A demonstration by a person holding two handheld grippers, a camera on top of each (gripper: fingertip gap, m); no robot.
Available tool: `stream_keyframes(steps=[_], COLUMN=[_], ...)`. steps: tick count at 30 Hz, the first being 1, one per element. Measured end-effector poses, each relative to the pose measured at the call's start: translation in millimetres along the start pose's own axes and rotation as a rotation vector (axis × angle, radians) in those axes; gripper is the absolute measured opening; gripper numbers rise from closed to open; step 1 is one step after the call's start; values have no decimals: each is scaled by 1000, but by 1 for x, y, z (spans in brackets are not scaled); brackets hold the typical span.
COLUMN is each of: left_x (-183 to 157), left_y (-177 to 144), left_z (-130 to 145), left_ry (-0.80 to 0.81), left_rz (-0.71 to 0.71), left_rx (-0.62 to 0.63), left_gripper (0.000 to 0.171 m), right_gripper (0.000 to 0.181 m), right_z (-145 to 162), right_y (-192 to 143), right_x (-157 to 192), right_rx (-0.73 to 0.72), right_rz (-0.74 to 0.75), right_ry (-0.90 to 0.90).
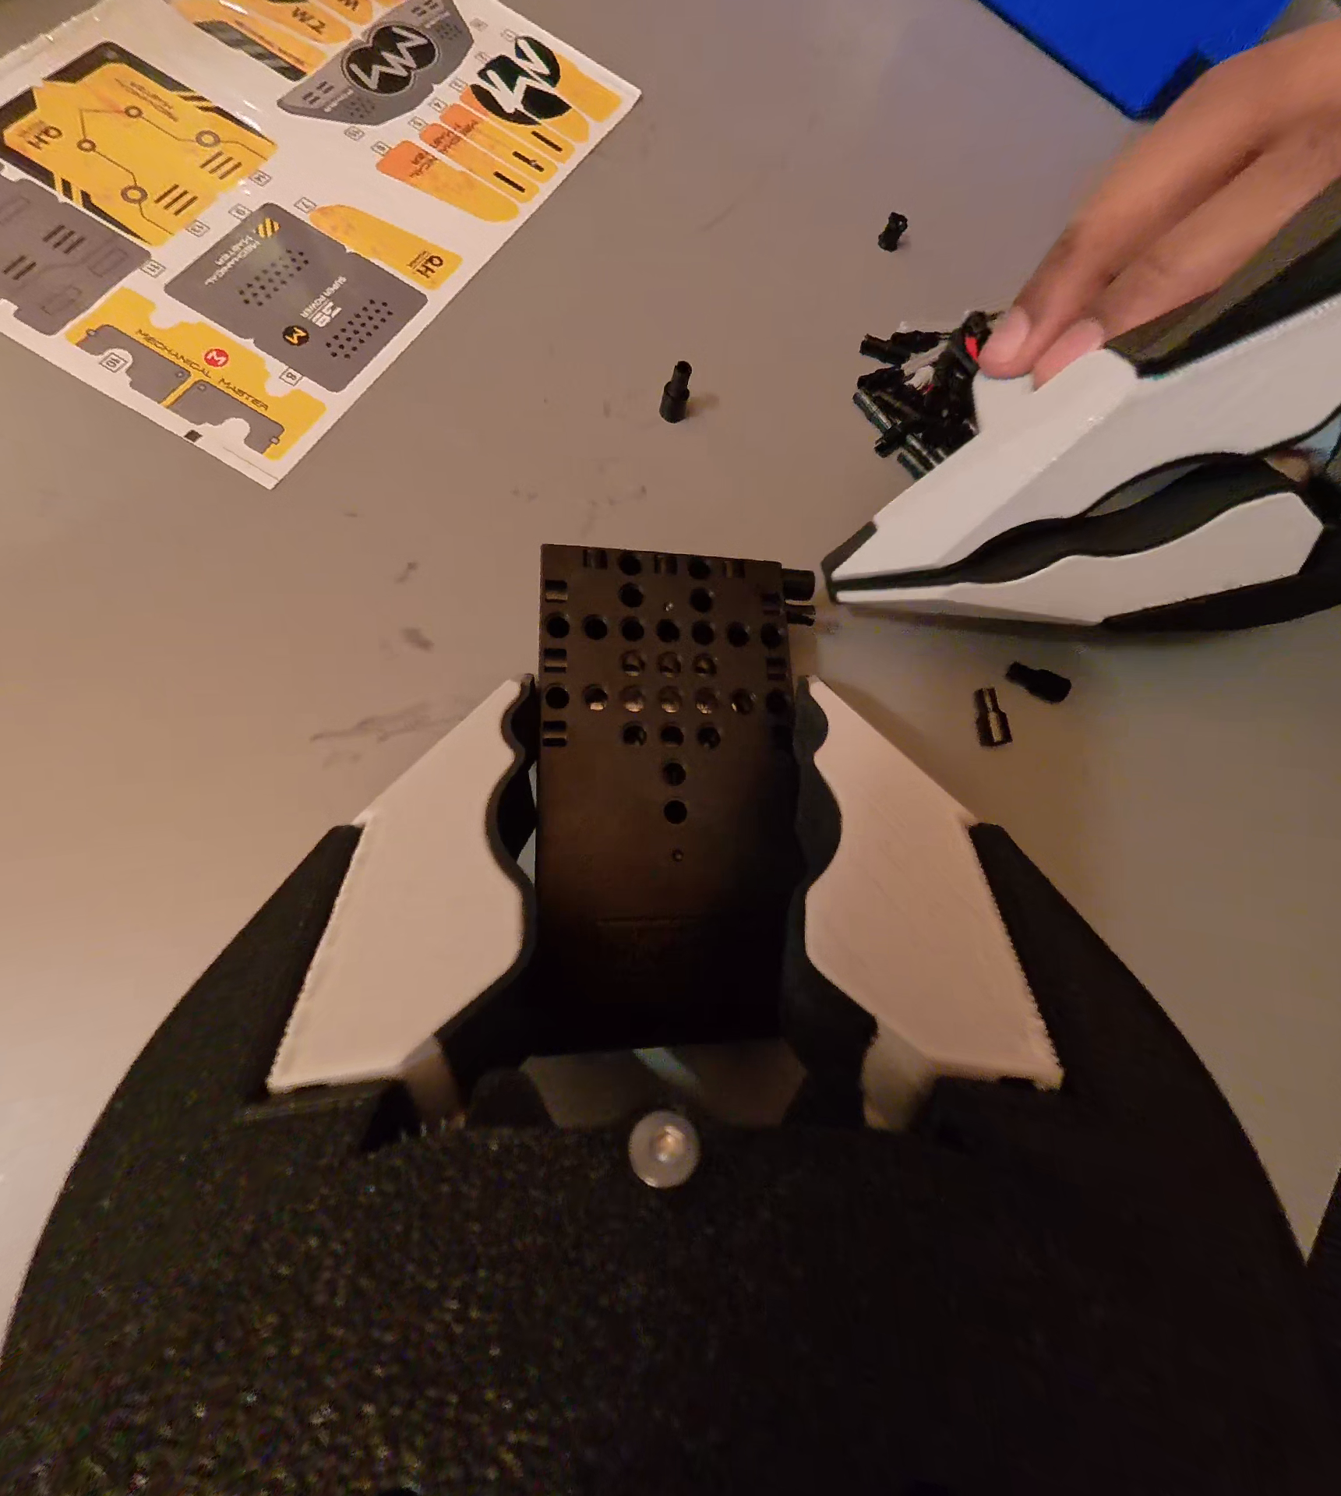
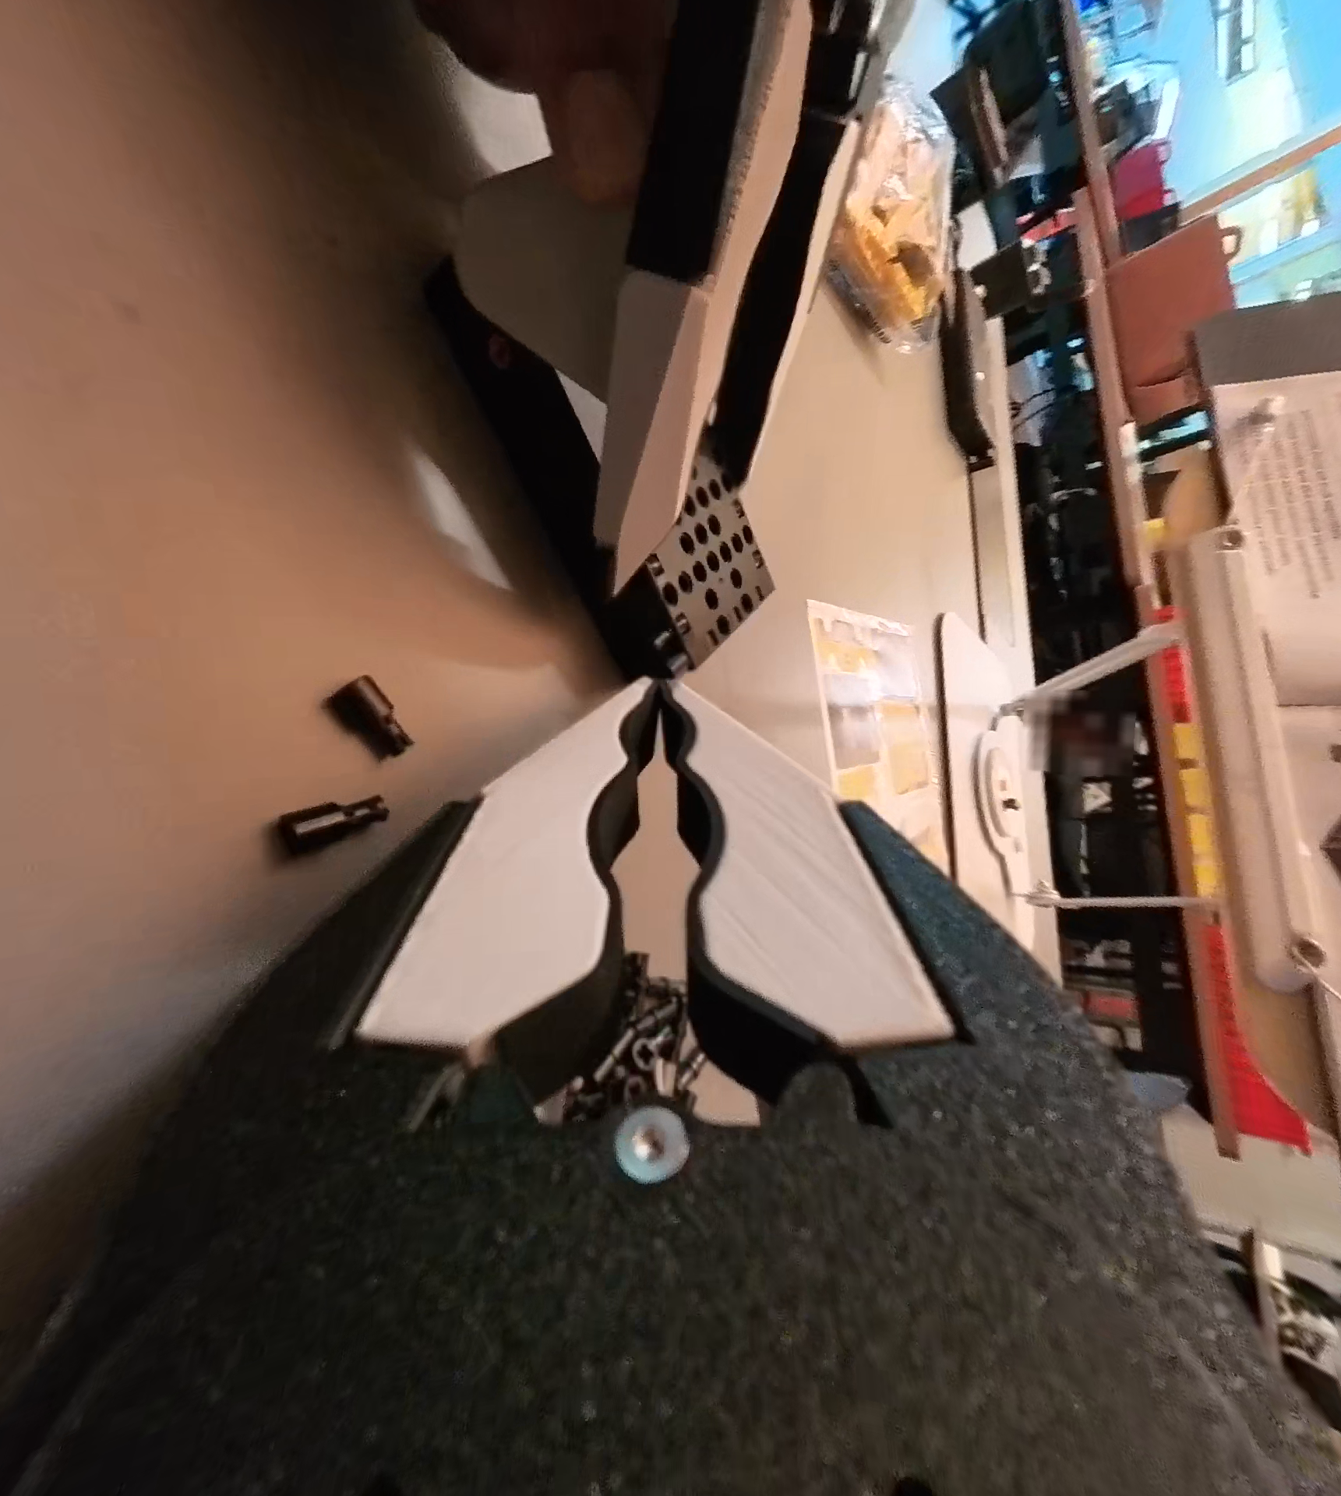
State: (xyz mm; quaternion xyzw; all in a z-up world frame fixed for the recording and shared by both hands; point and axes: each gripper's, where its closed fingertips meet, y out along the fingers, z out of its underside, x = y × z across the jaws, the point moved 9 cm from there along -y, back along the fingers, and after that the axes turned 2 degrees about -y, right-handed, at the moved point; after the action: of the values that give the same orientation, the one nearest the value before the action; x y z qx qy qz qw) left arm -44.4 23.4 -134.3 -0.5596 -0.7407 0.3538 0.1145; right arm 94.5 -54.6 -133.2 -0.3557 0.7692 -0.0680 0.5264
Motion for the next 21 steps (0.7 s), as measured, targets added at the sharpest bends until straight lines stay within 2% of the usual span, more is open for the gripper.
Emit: stream_keyframes(steps=[5, 9, 11, 14, 19, 21], left_x=[1, 1, 1, 1, 1, 1], left_y=[0, 0, 0, 0, -1, -1], left_z=[0, 0, 0, 0, 0, 0], left_ry=[-15, -6, -6, -7, -10, -11], left_rz=[17, 12, 12, 13, 16, 17], left_rx=[-3, -2, -2, -2, -3, -3], left_gripper=[63, 63, 63, 63, 63, 63], right_gripper=[0, 0, 0, 0, 0, 0], right_z=[6, 14, 22, 33, 47, 47], right_y=[-10, -19, -26, -37, -41, -39], right_x=[-9, -33, -48, -65, -74, -74], right_rx=[-43, -161, -208, -261, -301, -357], right_rz=[80, 154, 246, 321, 267, 151], right_ry=[134, 450, 620, 801, 988, 1023])
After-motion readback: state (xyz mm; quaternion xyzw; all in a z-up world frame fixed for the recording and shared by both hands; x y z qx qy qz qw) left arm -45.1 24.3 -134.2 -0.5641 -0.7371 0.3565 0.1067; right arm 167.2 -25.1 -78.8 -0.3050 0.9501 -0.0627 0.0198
